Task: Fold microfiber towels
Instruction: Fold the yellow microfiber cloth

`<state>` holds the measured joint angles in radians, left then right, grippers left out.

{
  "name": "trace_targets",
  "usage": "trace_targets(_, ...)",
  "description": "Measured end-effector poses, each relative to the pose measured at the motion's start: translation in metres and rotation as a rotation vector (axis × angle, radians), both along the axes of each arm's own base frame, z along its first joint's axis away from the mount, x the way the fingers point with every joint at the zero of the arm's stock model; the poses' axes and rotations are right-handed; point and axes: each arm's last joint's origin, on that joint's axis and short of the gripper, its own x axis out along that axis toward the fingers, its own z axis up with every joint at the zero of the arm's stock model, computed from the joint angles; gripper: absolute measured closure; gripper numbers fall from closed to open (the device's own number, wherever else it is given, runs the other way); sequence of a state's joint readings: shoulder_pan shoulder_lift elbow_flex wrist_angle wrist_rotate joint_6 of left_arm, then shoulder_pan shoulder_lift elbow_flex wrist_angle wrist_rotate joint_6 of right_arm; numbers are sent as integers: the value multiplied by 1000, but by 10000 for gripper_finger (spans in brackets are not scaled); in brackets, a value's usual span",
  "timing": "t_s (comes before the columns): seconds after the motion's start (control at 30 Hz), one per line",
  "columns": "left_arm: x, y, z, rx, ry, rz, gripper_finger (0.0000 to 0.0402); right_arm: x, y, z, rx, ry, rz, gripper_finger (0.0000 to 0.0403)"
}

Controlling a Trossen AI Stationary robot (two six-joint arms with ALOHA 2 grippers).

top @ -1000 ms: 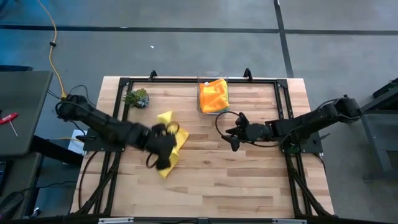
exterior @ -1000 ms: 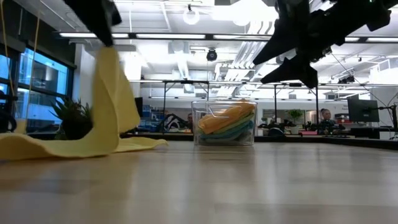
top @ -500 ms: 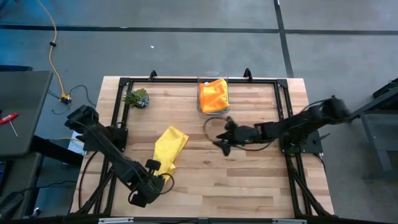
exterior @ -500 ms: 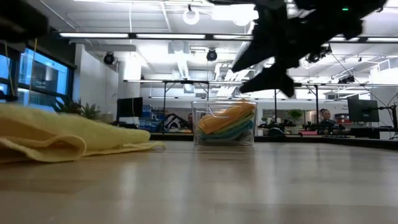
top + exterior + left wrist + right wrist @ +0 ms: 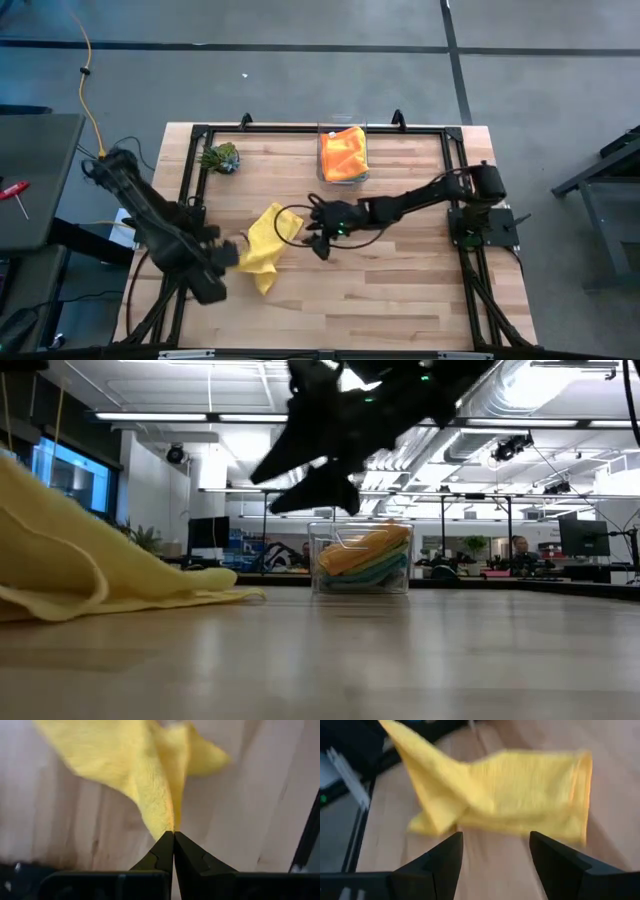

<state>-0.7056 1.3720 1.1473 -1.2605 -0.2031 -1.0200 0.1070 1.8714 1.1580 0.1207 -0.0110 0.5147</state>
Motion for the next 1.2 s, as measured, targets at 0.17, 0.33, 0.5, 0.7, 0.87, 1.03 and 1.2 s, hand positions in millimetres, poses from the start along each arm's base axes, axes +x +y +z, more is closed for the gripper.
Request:
trace_targets(0.17,-28,24,25,33,-107,257,401,12,-22,4,-10,-22,-51,181)
trace_targets(0.33,-46,39,29,113,-141,552,401,12,-49,3,123,-9,-209,181)
trace_targets(0.5,-47,41,19,128,-173,688,401,12,-58,3,173,-7,-273,181)
trace_targets(0.7,-50,40,-19,133,-120,847,401,14,-57,-7,257,26,-319,181)
trace_targets(0.87,-43,33,-35,37,-156,828,401,35,-56,-24,263,52,-267,181)
trace_targets(1.03,-41,34,-36,49,-175,827,401,68,-60,-29,83,124,-71,181)
trace_targets(1.2,-42,32,-37,39,-132,792,401,89,-71,-39,-24,190,98,181)
